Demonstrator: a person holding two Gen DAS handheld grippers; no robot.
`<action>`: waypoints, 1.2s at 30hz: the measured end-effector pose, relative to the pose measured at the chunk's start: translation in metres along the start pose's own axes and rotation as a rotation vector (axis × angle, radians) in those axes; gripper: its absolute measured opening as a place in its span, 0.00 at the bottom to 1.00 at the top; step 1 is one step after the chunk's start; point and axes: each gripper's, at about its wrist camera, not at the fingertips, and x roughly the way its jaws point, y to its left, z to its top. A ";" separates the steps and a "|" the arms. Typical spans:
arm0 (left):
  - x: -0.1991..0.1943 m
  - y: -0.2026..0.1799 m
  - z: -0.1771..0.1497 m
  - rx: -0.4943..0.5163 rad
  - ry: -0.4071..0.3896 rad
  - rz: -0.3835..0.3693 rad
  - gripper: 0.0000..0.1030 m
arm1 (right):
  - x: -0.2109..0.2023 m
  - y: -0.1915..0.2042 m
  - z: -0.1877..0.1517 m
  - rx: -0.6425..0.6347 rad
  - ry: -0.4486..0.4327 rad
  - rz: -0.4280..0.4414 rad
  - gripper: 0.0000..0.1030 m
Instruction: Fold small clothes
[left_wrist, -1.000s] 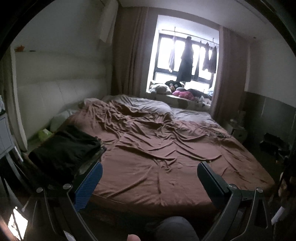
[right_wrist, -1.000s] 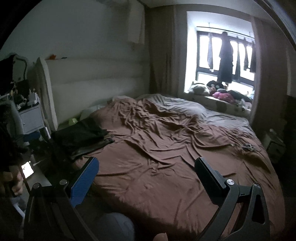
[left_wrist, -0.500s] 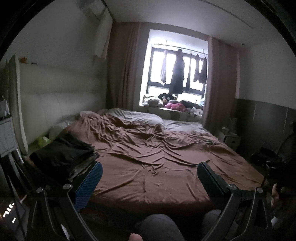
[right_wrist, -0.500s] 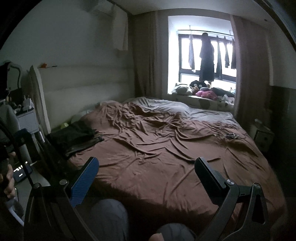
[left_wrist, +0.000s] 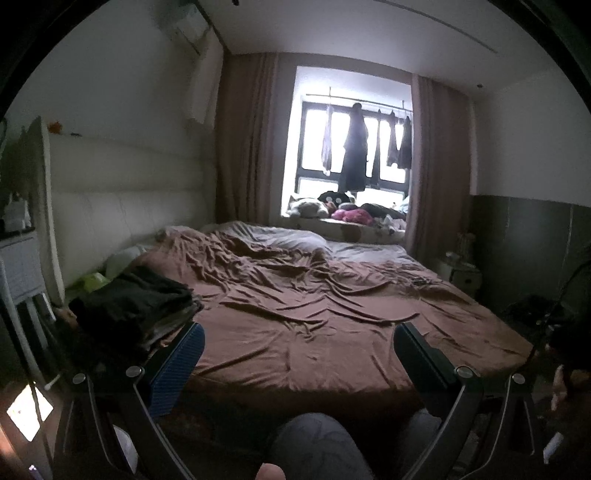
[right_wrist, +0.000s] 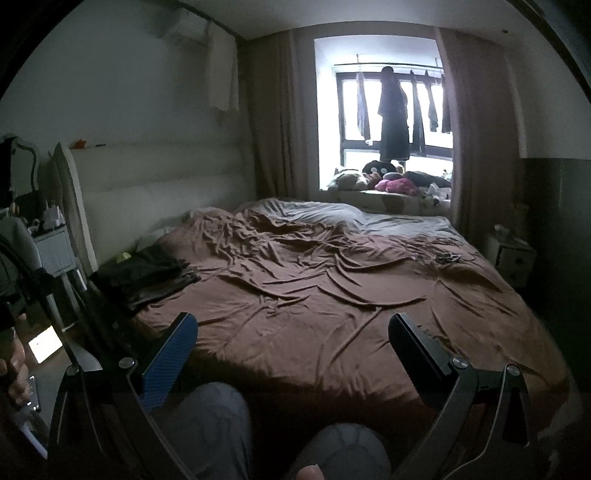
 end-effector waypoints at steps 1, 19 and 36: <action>0.000 0.000 -0.002 0.001 -0.004 -0.001 1.00 | -0.001 0.001 -0.003 0.000 0.001 -0.002 1.00; 0.003 0.001 -0.013 -0.006 0.006 0.006 1.00 | 0.007 0.002 -0.018 0.035 0.058 -0.025 1.00; 0.017 0.003 -0.020 -0.016 0.055 0.010 1.00 | 0.009 0.002 -0.022 0.048 0.070 -0.017 1.00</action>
